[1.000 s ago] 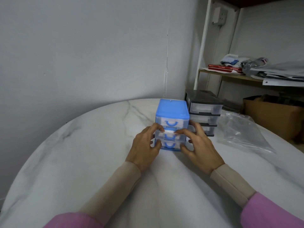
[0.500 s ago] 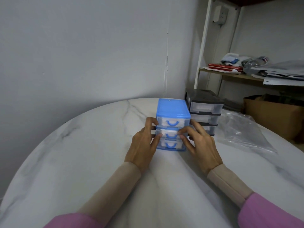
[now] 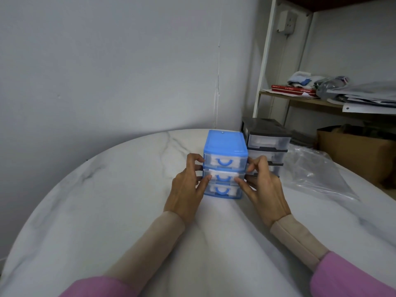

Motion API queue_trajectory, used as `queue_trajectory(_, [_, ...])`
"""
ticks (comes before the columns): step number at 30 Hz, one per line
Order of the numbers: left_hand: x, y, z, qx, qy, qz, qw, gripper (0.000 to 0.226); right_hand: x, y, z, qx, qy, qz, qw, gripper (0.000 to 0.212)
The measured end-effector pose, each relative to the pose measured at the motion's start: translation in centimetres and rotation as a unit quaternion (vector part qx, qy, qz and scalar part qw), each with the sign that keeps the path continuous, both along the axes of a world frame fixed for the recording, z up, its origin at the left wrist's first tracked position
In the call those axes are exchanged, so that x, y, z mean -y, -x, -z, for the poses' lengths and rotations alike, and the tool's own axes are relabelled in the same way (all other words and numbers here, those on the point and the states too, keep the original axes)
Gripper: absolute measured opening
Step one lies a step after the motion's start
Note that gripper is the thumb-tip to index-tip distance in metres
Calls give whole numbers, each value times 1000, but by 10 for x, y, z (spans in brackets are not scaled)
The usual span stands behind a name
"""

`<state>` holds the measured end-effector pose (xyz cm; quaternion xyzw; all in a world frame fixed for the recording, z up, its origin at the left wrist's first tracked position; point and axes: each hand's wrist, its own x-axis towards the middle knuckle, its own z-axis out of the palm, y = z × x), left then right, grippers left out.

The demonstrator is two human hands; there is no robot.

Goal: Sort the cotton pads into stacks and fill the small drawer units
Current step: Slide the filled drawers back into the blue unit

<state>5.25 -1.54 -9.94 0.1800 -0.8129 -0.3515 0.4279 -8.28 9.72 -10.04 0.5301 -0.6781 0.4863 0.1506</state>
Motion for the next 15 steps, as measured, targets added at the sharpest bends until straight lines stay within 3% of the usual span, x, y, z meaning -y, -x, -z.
queue_trajectory(15, [11,15,-4,42,1,-61,997,25,17,7,0,30,1,42,999,30])
